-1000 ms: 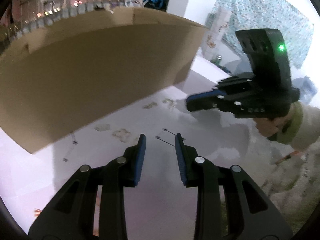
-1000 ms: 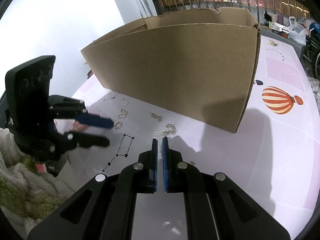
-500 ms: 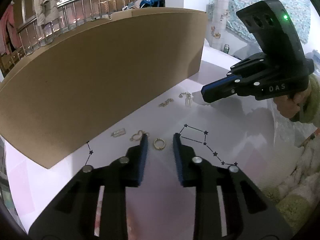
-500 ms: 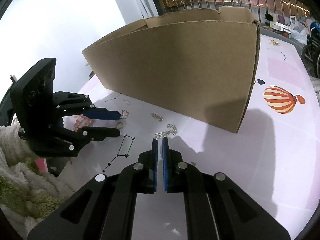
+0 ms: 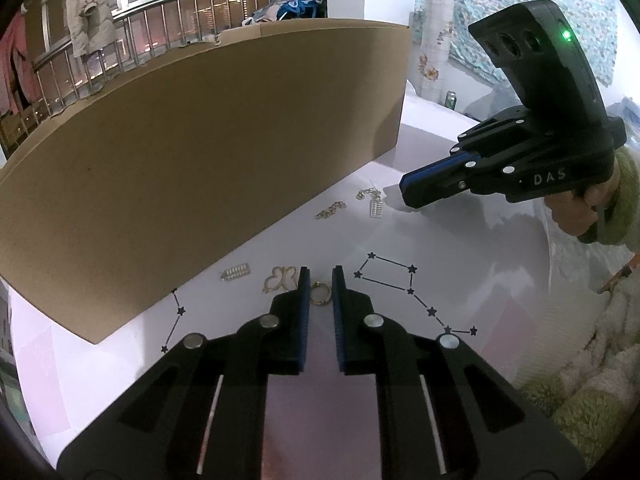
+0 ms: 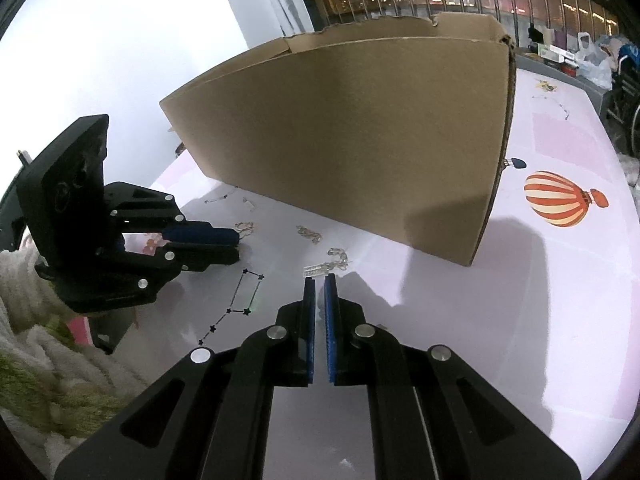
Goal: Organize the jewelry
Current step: 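Close the left gripper on the small gold ring while the right gripper opens, then grasp a small gold piece with the right gripper while the left gripper holds the ring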
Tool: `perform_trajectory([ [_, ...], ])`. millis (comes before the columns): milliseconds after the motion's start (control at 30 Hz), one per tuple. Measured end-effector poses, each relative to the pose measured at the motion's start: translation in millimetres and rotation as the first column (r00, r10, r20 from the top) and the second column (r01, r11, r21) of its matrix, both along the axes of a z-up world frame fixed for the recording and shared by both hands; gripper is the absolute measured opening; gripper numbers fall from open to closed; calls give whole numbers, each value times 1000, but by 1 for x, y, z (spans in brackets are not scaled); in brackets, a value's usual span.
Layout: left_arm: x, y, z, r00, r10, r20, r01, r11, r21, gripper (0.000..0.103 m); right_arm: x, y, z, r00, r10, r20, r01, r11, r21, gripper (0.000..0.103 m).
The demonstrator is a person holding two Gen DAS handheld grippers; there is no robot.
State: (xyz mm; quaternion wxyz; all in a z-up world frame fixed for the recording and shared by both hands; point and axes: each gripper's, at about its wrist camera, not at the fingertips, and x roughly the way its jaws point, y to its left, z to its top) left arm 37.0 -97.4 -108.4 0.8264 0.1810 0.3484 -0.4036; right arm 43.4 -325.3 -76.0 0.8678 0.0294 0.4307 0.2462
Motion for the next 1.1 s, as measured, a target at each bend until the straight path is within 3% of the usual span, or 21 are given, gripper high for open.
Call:
perform_trajectory([
  [100, -1, 1, 0, 1000, 6, 1, -6, 1000, -1, 10, 2, 3, -1, 1000, -4, 6, 4, 1000, -24, 16],
  [167, -1, 1, 0, 1000, 8, 1, -8, 1000, -1, 10, 3, 3, 0, 1000, -14, 22, 15, 999, -37, 38],
  [800, -1, 2, -1, 1000, 16, 0, -16, 1000, -10, 10, 11, 33, -3, 988, 115, 102, -90, 970, -226, 36],
  [900, 0, 2, 0, 1000, 17, -2, -17, 1000, -13, 10, 9, 31, -3, 987, 124, 99, -100, 970, -223, 32],
  [1100, 1, 1, 0, 1000, 21, -5, -21, 1000, -20, 10, 8, 31, -1, 987, 139, 84, -120, 971, -208, 14],
])
